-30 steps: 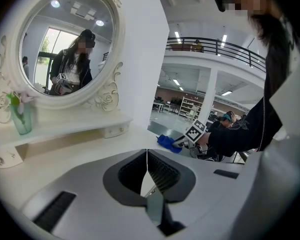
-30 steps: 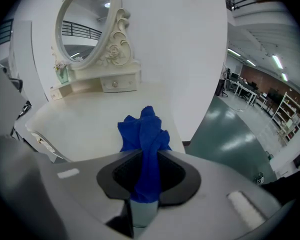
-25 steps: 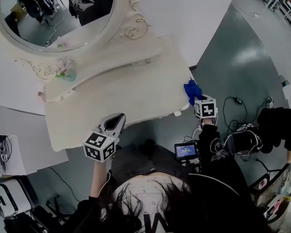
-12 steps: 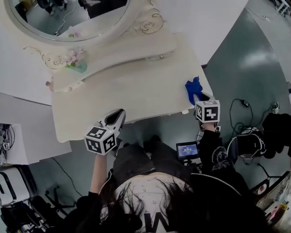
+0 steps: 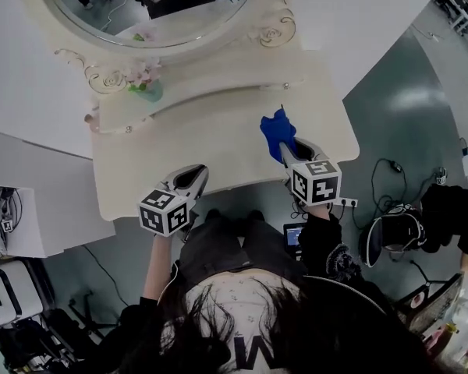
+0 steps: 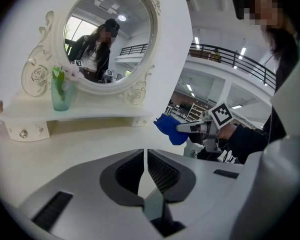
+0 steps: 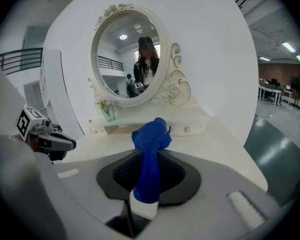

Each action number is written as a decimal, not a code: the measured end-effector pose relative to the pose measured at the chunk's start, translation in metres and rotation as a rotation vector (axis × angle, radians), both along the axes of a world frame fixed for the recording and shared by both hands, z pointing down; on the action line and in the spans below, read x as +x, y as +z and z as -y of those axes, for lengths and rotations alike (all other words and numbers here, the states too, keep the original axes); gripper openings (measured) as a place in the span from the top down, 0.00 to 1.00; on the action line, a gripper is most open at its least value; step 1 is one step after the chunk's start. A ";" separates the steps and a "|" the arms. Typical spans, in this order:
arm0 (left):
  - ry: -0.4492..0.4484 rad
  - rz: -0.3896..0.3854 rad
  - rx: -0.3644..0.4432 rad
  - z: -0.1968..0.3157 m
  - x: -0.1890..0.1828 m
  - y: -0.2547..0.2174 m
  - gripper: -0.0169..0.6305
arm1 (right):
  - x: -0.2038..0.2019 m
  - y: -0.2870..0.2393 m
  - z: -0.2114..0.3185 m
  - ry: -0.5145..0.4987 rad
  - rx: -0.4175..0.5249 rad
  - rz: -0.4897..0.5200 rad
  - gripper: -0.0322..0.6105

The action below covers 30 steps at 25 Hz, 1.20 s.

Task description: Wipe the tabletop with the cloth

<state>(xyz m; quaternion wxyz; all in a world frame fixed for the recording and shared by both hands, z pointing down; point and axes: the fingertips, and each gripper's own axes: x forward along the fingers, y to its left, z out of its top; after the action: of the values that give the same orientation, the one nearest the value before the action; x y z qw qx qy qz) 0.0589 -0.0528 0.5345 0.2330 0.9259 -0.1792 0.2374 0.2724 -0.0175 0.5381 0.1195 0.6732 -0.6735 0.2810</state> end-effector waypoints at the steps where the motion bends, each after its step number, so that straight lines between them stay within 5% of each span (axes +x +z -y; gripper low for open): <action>1: 0.018 -0.004 0.004 0.002 -0.001 -0.003 0.97 | -0.008 -0.007 0.003 0.009 0.016 0.008 0.81; 13: 0.193 -0.035 0.059 0.010 -0.035 -0.022 0.97 | -0.079 -0.033 -0.012 0.113 0.045 0.051 0.81; 30: 0.288 -0.080 0.055 0.009 -0.062 -0.014 0.97 | -0.097 -0.048 -0.083 0.284 0.040 0.019 0.82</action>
<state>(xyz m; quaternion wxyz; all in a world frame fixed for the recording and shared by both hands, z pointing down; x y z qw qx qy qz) -0.0028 -0.0614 0.5205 0.1779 0.9568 -0.0416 0.2260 0.1758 0.0653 0.4897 0.0588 0.7613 -0.5779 0.2880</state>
